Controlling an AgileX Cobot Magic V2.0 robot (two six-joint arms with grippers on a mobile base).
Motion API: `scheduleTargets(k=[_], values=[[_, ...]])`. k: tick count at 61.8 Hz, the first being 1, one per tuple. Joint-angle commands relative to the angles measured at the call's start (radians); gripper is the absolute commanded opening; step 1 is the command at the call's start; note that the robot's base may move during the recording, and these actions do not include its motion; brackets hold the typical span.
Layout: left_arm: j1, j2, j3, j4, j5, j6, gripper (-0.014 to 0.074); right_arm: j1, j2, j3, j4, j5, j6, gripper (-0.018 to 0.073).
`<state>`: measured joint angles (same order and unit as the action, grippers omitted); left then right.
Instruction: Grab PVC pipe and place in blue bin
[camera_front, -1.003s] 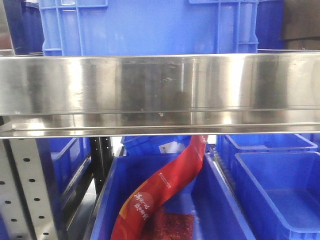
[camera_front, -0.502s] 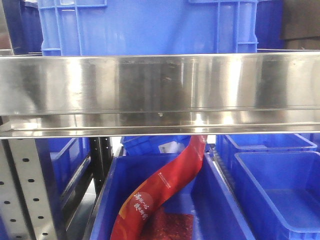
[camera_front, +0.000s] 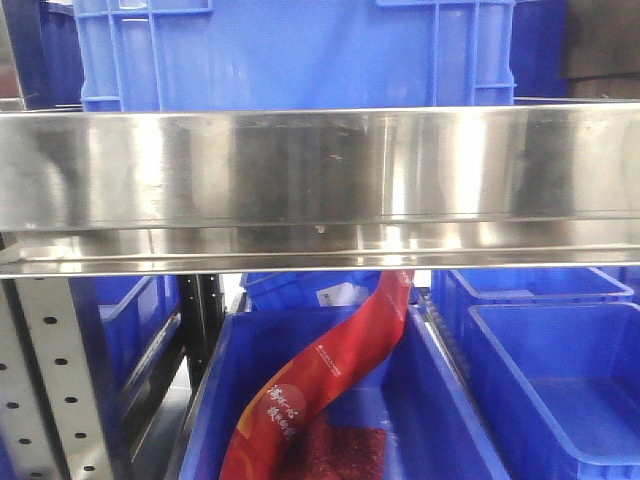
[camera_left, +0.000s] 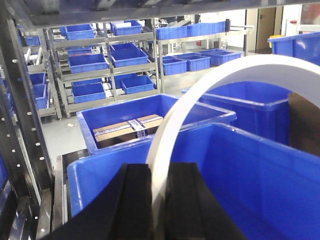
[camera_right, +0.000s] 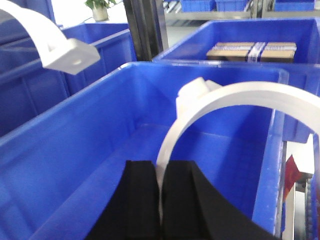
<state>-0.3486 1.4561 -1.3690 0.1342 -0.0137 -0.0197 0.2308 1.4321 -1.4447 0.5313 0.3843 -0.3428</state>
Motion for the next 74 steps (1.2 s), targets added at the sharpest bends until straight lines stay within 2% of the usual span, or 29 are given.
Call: scheduleTargets(k=[1, 12, 17, 27, 36, 65, 74], values=[[-0.003, 0.010, -0.011, 0.011, -0.038, 0.002, -0.0111, 0.001, 0.013, -0.011, 0.007, -0.070, -0.007, -0.0168], [-0.003, 0.047, -0.019, 0.011, -0.061, 0.002, -0.0111, 0.001, 0.034, -0.011, 0.007, -0.094, -0.007, -0.0165], [-0.006, 0.068, -0.041, 0.013, -0.055, 0.002, -0.0093, 0.001, 0.038, -0.011, 0.007, -0.096, -0.007, -0.0131], [-0.006, 0.102, -0.102, 0.013, -0.022, 0.002, 0.0048, 0.001, 0.040, -0.011, 0.007, -0.098, -0.007, 0.0048], [-0.006, 0.102, -0.102, 0.013, -0.016, 0.002, 0.0091, 0.001, 0.044, -0.011, 0.007, -0.102, -0.007, 0.0158], [-0.007, 0.109, -0.102, 0.030, 0.022, 0.002, 0.0088, 0.001, 0.017, -0.011, 0.007, -0.096, -0.007, 0.0174], [-0.010, 0.078, -0.102, 0.030, 0.054, 0.002, 0.0088, 0.001, -0.029, -0.011, -0.046, -0.071, -0.018, 0.0171]])
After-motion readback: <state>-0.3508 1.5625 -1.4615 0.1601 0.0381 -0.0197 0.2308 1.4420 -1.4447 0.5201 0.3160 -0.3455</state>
